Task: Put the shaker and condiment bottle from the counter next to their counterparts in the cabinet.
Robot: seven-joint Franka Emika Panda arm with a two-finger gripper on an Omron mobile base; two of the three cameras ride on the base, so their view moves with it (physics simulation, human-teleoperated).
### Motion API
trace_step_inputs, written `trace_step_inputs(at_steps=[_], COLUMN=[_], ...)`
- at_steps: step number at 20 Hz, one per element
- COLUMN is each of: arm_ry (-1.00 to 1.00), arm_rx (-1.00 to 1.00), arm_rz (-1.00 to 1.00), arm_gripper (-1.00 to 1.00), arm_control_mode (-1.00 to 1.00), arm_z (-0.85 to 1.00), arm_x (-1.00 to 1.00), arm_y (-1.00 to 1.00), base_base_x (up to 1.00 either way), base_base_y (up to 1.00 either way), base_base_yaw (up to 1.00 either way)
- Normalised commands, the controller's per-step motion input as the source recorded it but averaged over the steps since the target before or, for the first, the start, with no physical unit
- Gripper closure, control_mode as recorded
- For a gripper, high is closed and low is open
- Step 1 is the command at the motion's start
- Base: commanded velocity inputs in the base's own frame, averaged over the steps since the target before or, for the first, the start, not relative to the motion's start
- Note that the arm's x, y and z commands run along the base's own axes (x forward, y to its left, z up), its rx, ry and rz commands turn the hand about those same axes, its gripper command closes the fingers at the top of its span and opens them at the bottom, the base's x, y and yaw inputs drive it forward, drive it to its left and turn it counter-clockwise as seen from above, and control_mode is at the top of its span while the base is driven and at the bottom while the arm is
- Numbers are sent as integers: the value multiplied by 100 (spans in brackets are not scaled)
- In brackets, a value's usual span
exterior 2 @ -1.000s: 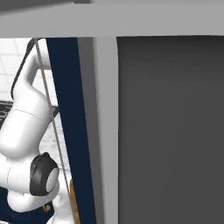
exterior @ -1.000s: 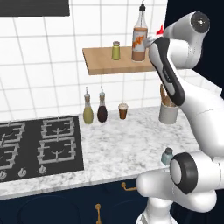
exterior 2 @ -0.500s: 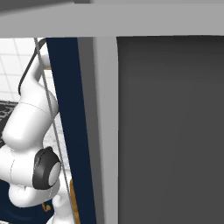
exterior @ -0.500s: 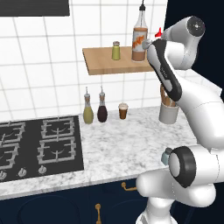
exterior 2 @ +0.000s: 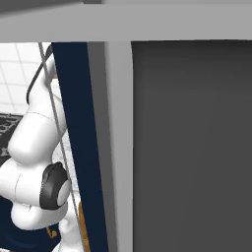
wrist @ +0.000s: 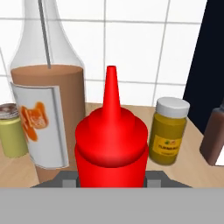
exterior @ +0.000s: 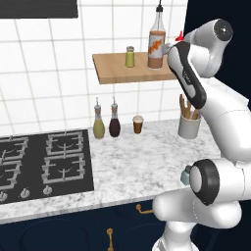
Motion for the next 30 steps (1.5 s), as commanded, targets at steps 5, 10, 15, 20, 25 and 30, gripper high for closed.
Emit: trace_step_inputs(at_steps=[5,10,15,20,25,30], arm_ry=[0,-1,-3,-2,-7,-11], arm_rx=[0,0,0,0,0,0], arm_rz=[0,0,0,1,8,13], arm_gripper=[-100,-100,-100,-100,-100,-100], arm_control_mode=[-100,-100,-100,-100,-100,-100], arm_z=[-13,-10,-6,0,0,-11], arm_x=[0,0,0,-21,-71,-100], arm_y=[0,0,0,-2,-7,-1], base_base_x=[0,0,0,0,0,0], base_base_y=[0,0,0,0,0,0], base_base_yaw=[0,0,0,0,0,0])
